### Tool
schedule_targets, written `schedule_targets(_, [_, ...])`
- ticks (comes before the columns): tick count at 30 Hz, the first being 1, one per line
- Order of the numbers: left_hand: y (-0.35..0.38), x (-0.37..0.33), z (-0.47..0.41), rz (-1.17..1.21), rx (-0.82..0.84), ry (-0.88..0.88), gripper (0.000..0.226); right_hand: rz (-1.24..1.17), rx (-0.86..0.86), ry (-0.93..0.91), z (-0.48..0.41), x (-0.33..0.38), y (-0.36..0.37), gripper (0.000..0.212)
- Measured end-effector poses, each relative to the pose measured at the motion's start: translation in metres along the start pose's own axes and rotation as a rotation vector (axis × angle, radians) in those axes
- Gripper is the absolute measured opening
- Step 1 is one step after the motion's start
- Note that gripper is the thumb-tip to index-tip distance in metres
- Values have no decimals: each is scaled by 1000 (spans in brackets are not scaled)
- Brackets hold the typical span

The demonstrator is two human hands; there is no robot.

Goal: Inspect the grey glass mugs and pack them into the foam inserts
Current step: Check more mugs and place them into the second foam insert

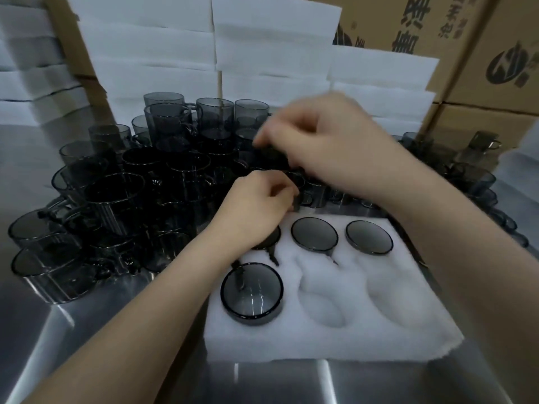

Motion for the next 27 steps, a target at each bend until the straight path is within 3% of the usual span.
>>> schedule_targets(2, [5, 1, 2, -137, 79, -18, 19, 96, -133, 38, -35, -8, 0, 26])
schedule_targets(5, [10, -1, 4, -297, 194, -4, 20, 252, -32, 154, -83, -26, 22, 50])
schedule_targets(7, [10, -4, 4, -332, 204, 14, 20, 320, 10, 246, -105, -37, 35, 55])
schedule_targets(13, [9, -10, 6, -421, 209, 69, 23, 312, -113, 279, -124, -51, 47, 14])
schedule_targets(15, [9, -12, 5, -448, 225, 85, 24, 273, -170, 250, -119, -53, 45, 12])
schedule_targets(19, [7, -19, 4, -543, 247, 139, 25, 84, -266, 255, -100, -57, 31, 12])
schedule_targets(24, [13, -25, 8, -474, 341, -20, 35, -398, -209, 354, -61, -61, 17, 12])
schedule_targets(27, [32, -31, 20, -723, 300, 94, 31, -605, -127, 381, -40, -62, 13, 10])
Point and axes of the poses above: each hand's wrist, its own z-axis away from the middle knuckle, its own y-axis out of the palm, x = y × z, the point moved 3 cm from there along -z, towards the middle knuckle, and after that the axes turned 14 degrees about y, right-handed, at the moved point
